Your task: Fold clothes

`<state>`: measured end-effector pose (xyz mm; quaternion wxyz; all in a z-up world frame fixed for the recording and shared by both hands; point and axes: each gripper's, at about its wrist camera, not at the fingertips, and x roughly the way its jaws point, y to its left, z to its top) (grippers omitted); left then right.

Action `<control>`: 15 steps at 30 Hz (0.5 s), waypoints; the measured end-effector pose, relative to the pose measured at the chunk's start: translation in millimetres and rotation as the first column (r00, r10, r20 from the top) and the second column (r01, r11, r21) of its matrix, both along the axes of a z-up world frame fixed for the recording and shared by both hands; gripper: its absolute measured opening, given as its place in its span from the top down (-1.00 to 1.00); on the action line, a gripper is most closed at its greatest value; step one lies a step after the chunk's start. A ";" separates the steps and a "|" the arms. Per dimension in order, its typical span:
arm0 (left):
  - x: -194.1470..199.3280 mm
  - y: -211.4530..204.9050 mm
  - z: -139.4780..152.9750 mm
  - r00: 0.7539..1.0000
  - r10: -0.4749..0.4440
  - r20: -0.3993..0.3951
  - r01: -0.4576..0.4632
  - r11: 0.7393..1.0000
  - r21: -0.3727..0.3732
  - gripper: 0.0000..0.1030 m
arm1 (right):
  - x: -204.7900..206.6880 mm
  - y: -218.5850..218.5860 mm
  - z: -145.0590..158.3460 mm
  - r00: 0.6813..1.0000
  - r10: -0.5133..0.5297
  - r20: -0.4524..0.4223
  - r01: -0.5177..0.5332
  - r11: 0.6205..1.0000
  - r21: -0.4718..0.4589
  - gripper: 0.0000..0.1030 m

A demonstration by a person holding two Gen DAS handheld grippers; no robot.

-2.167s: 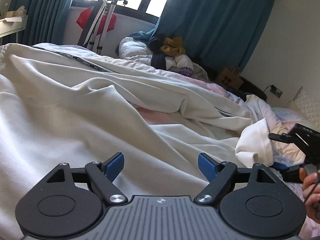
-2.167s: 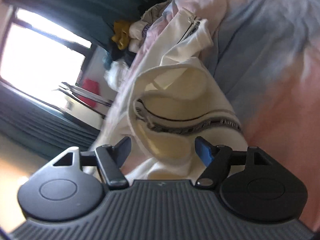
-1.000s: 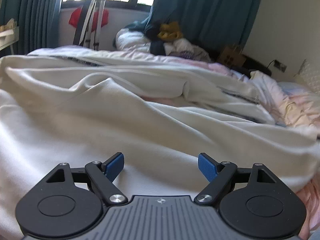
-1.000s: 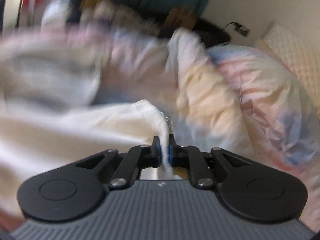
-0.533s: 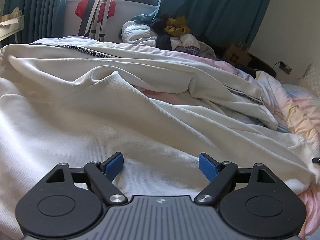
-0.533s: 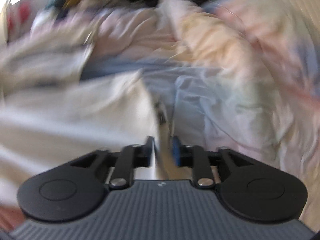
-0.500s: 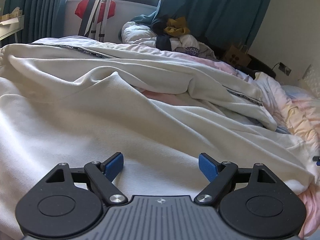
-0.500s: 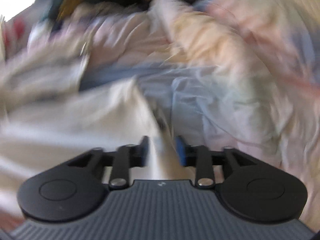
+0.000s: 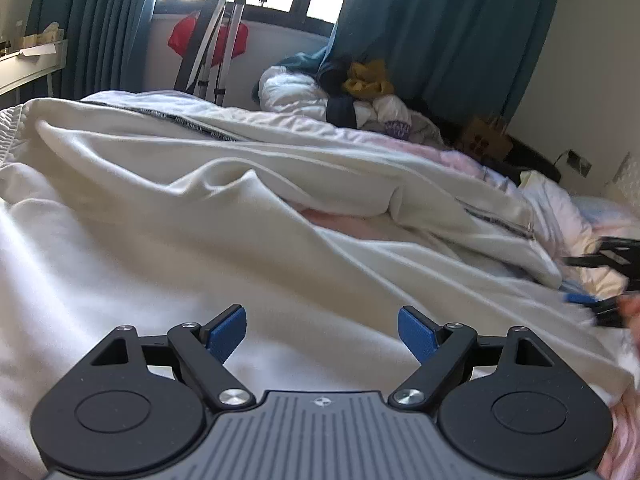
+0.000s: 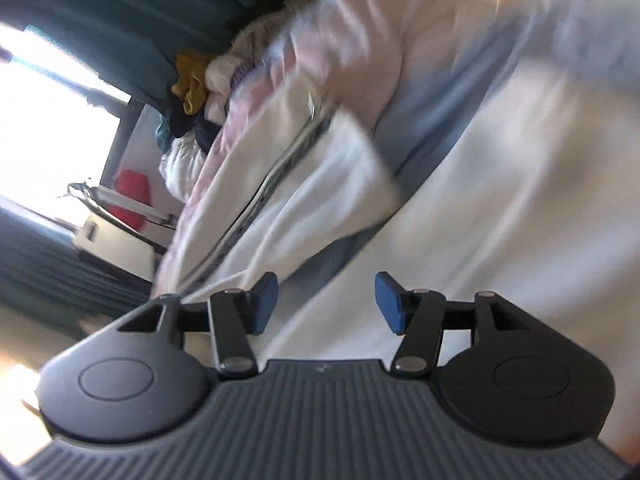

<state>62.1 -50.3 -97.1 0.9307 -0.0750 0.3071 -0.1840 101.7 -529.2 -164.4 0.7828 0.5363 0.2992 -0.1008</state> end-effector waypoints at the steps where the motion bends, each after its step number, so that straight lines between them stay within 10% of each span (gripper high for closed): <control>1: 0.3 0.4 0.7 1.000 0.002 0.008 -0.002 1.000 -0.004 -0.65 | 12.4 5.0 -9.6 1.000 -0.019 0.001 0.019 0.999 0.039 -0.11; 5: 2.7 1.9 3.1 0.999 0.004 0.047 -0.003 1.000 -0.018 -0.65 | 52.4 8.2 -26.6 0.993 -0.119 -0.008 0.119 0.992 0.030 -0.07; 10: 13.0 3.7 -1.9 0.998 -0.015 0.064 0.018 0.999 -0.042 -0.66 | 71.6 -11.1 -14.9 0.965 -0.253 -0.065 0.247 0.966 -0.082 0.81; 15: 21.7 17.4 -1.7 0.999 0.010 0.045 -0.005 0.992 -0.122 -0.66 | 79.4 -27.2 59.8 0.973 -0.218 0.071 0.229 0.934 -0.275 0.89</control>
